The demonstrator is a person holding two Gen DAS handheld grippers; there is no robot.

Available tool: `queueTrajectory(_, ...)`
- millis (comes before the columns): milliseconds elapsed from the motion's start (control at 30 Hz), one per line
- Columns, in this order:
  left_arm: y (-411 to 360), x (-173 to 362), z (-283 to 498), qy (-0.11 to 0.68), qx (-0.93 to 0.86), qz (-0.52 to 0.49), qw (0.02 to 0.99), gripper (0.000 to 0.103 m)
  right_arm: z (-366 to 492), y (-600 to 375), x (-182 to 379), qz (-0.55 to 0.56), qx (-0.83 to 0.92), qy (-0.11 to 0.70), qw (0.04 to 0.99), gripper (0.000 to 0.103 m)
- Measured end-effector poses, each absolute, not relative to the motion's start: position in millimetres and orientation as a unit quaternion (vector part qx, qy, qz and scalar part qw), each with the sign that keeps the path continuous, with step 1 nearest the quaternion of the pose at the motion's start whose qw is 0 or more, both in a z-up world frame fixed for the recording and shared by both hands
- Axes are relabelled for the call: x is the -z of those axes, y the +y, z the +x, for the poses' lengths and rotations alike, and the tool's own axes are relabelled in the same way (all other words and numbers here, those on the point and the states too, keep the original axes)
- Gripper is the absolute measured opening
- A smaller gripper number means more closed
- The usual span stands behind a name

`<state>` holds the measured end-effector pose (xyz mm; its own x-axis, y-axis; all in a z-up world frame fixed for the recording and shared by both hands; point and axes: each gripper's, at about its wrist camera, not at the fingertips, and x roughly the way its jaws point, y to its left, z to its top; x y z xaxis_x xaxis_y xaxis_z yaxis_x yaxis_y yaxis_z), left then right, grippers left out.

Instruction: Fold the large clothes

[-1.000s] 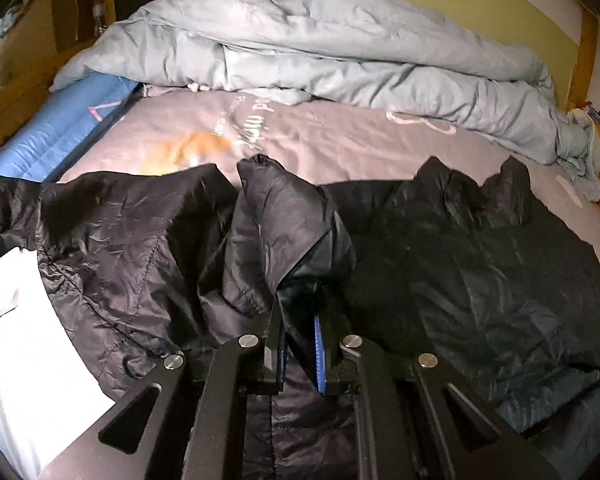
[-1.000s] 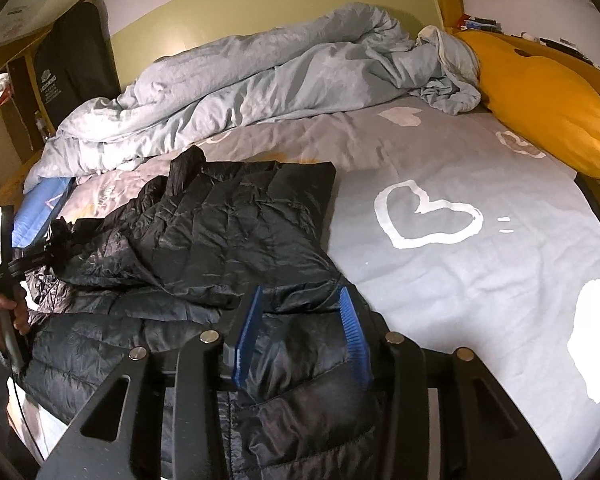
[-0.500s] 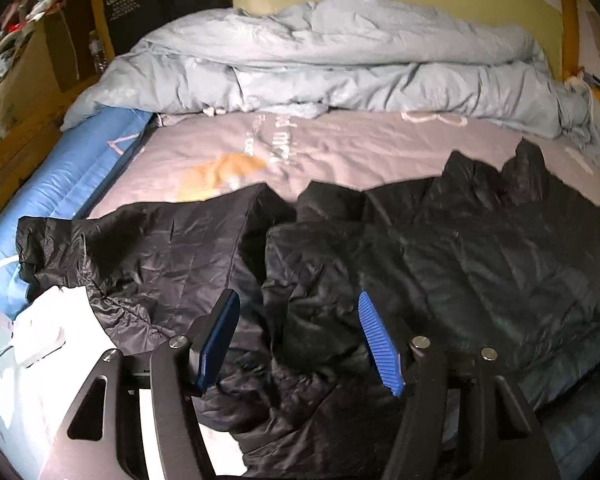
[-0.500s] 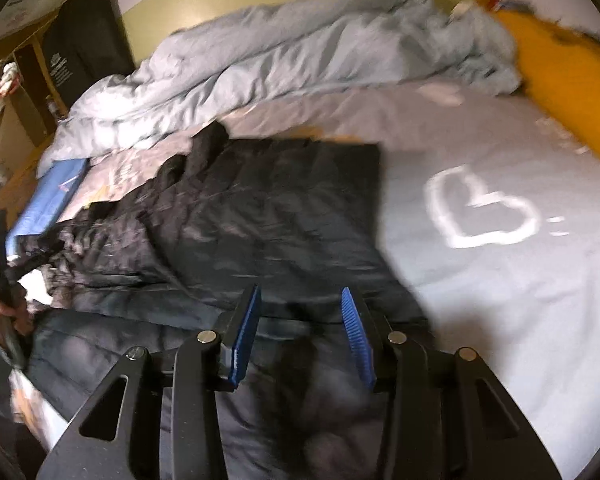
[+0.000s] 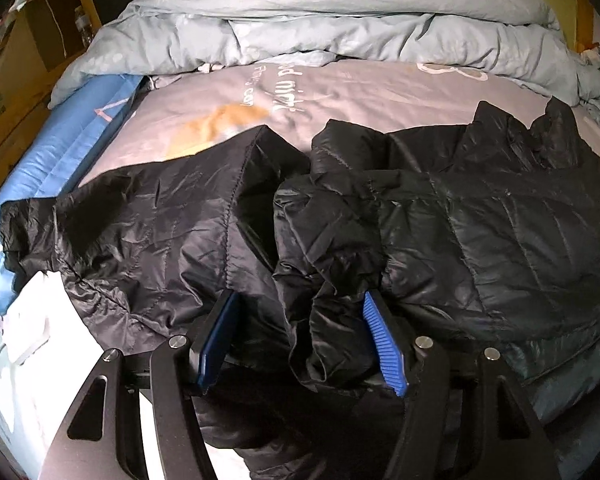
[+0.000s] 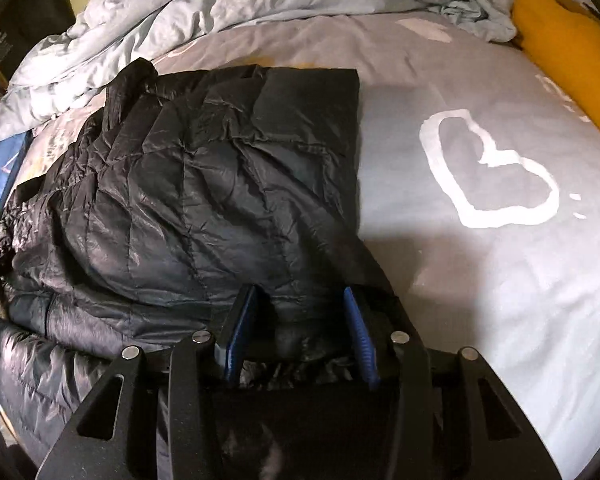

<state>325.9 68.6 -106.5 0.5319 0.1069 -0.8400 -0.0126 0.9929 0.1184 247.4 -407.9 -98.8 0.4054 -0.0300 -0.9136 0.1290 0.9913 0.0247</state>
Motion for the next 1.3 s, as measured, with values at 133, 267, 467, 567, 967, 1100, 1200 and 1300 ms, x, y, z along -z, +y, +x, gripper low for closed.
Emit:
queueTrajectory(133, 75, 92, 313, 0.475, -0.015, 0.031, 0.879, 0.066, 246, -402, 100, 0.012, 0.049, 0.545, 0.837, 0.043)
queueTrajectory(267, 78, 46, 272, 0.409, -0.011, 0.064, 0.91, 0.066, 236, -400, 90, 0.004, 0.059, 0.524, 0.85, 0.043)
queueTrajectory(467, 100, -15, 219, 0.345, 0.016, -0.016, 0.938, 0.073, 207, -400, 47, 0.042, 0.037, 0.46, 0.886, 0.044)
queueTrajectory(567, 100, -34, 195, 0.322, 0.029, -0.026, 0.946, 0.085, 183, -388, 22, 0.022, 0.031, 0.423, 0.905, 0.045)
queueTrajectory(967, 101, -28, 126, 0.292, 0.051, -0.05, 0.954, 0.103, 117, -381, -9, 0.015, 0.006, 0.358, 0.934, 0.082)
queueTrajectory(1100, 116, 14, 134, 0.364, 0.024, -0.071, 0.929, 0.103, 122, -417, 24, 0.081, 0.023, 0.42, 0.904, 0.084)
queueTrajectory(1200, 132, 58, 141, 0.44, -0.001, -0.114, 0.891, 0.103, 134, -429, 44, 0.084, 0.031, 0.457, 0.885, 0.084)
queueTrajectory(1300, 143, 90, 150, 0.497, 0.034, -0.18, 0.848, 0.096, 146, -437, 71, 0.12, -0.004, 0.508, 0.853, 0.084)
